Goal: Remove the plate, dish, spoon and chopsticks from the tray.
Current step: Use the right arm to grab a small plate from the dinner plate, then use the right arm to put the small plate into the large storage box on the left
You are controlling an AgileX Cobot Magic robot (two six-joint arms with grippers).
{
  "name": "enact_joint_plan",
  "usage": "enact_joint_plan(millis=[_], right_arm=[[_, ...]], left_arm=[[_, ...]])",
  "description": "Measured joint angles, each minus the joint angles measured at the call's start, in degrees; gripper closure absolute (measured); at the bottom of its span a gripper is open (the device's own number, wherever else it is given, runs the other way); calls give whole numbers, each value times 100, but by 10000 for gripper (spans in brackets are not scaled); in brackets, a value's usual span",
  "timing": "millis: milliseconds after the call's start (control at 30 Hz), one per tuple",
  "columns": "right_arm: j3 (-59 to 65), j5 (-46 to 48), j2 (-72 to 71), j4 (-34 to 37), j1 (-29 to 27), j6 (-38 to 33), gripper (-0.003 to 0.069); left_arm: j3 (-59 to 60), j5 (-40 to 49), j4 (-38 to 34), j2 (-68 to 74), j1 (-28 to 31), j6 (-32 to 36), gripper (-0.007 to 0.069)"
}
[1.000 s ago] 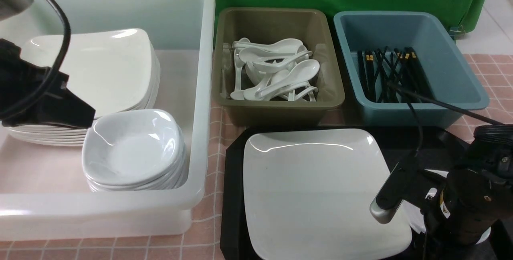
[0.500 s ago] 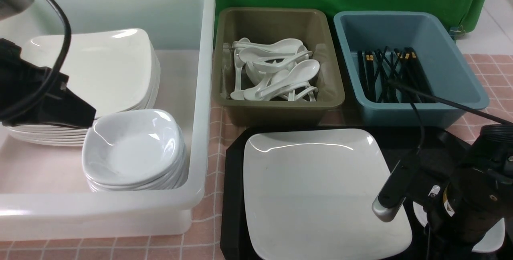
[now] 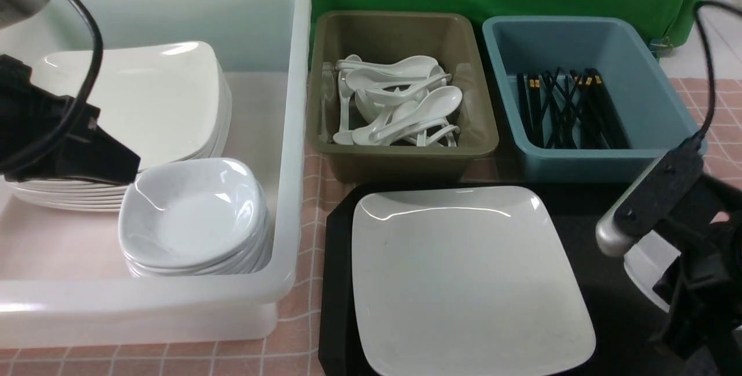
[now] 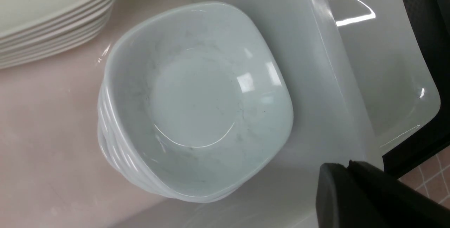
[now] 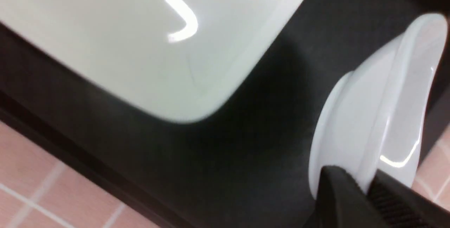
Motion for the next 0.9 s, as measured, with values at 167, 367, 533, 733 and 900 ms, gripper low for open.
enact_joint_plan(millis=[167,367,533,733,900], right_arm=[[-777,274,-334,994,0,-619,571],[-1682,235,-175,3333,238,-1975,571],[-2166,2,318,4063,929,-2567,571],[-3077,-497,1629,4154,2008,-3105,571],[-3867,-884,2660,3889,2456,-3510,571]], left_arm=[[0,-60,0,0,0,0,606],[0,-257,-14,5,125,-57,606],[4,-358,-161,11,717,-268,606],[4,-351,-624,23,1825,-449,606],[4,-254,-638,23,1874,-430,606]])
